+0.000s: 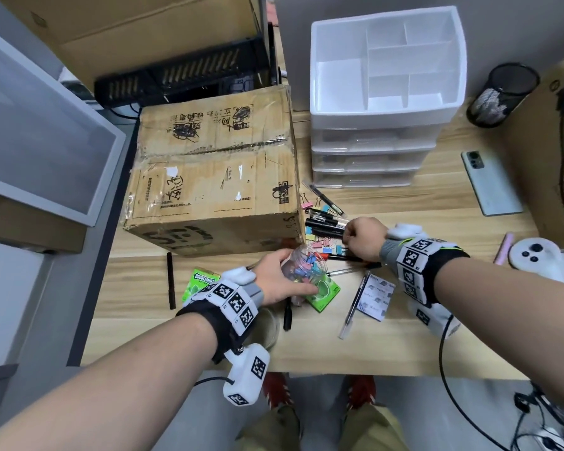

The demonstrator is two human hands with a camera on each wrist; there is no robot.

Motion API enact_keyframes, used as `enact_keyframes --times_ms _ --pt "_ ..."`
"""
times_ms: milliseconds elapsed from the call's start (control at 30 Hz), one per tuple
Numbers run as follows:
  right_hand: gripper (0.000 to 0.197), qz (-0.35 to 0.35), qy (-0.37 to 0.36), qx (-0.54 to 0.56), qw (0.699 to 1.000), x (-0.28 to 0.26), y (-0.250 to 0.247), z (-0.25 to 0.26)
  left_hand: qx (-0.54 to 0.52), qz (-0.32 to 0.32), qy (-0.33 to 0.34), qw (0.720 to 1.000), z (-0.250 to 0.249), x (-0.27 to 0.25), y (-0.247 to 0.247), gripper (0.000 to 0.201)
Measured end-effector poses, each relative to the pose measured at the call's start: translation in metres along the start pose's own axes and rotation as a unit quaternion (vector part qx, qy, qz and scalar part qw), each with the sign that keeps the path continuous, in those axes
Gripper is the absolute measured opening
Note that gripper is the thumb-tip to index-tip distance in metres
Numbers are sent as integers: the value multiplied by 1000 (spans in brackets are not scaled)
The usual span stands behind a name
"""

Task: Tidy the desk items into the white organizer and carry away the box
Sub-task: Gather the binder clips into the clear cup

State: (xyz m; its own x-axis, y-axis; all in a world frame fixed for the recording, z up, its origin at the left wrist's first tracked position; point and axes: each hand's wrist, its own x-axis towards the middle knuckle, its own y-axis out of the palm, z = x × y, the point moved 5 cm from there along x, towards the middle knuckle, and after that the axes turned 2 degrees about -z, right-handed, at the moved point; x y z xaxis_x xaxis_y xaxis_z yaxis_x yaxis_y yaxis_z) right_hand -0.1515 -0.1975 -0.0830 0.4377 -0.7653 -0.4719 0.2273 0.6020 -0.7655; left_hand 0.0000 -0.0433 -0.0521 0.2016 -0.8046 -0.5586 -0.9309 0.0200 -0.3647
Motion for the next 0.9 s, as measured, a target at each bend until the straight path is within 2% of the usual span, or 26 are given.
enact_keyframes --times_ms 233,400,667,900 --pt "33 -9 -39 -60 997 1 6 6 13 2 1 1000 -3 -2 -1 57" --pt "28 -23 -48 -92 994 0 14 25 4 0 1 1000 -1 -4 -3 56" --pt "50 -60 -48 -77 994 3 34 38 -18 -9 -4 1000 5 -7 -6 56" --pt "41 -66 -36 -96 993 11 41 44 9 -19 -3 1000 7 -9 -9 55"
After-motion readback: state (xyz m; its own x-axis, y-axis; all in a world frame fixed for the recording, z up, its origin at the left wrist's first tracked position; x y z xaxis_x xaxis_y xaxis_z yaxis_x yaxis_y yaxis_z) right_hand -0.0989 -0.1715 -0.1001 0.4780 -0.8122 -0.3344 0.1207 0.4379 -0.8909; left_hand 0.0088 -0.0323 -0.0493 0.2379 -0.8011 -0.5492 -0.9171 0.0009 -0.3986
